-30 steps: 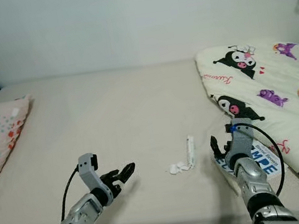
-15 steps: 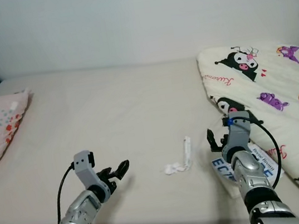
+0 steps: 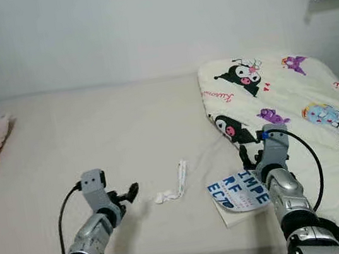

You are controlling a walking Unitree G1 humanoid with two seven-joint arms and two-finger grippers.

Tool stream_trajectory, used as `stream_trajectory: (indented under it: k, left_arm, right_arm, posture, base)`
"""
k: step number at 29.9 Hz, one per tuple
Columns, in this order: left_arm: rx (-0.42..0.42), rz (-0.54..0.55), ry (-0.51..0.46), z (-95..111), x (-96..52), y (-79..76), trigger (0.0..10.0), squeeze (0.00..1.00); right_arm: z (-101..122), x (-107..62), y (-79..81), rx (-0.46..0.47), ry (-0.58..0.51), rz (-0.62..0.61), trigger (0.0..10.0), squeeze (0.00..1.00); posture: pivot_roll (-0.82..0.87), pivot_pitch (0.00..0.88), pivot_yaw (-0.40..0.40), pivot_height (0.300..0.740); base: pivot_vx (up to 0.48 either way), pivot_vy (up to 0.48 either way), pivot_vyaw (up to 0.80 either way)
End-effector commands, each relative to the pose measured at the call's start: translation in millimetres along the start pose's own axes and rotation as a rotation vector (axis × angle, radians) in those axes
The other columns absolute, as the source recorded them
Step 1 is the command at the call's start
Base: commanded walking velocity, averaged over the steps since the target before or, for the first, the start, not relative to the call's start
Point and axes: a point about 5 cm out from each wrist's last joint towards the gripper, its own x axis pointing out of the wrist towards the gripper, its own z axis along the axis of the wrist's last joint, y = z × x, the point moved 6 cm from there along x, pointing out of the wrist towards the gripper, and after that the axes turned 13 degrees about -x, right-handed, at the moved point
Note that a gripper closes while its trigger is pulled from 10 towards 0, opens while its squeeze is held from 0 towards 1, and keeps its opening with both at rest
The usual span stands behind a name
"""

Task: Clean up the room

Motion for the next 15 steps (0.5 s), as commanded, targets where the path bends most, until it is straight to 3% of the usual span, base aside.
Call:
stream_trajectory:
  k: [1, 5, 10, 15]
  left_arm:
    - [0.048, 0.049, 0.004, -2.3, -3.2, 12.4, 10.0, 0.00]
    - [0.103, 0.075, -0.016, 1.6, -3.0, 14.0, 10.0, 0.00]
    - [0.129, 0.029, -0.021, 1.2, -1.5, 3.0, 10.0, 0.00]
    - [0.173, -0.248, -0.011, -5.8, -2.2, -46.2, 10.0, 0.00]
  right_arm:
    - [3.3, 2.2, 9.9, 0.009, -0.001, 0.033, 10.0, 0.00]
    - [10.8, 3.7, 14.9, 0.017, -0.027, 0.055, 10.0, 0.00]
    - [18.2, 4.7, 21.0, 0.017, -0.053, 0.084, 10.0, 0.00]
    - [30.6, 7.0, 23.6, 0.016, -0.084, 0.097, 10.0, 0.00]
  posture:
    - [-0.09, 0.104, 0.036, 0.725]
    - [-0.09, 0.105, 0.035, 0.710]
    - [-0.09, 0.104, 0.032, 0.695]
    - [-0.09, 0.105, 0.028, 0.670]
  base:
    - [0.000, 0.000, 0.00]
    - [0.000, 0.000, 0.00]
    - [0.000, 0.000, 0.00]
    - [0.000, 0.000, 0.00]
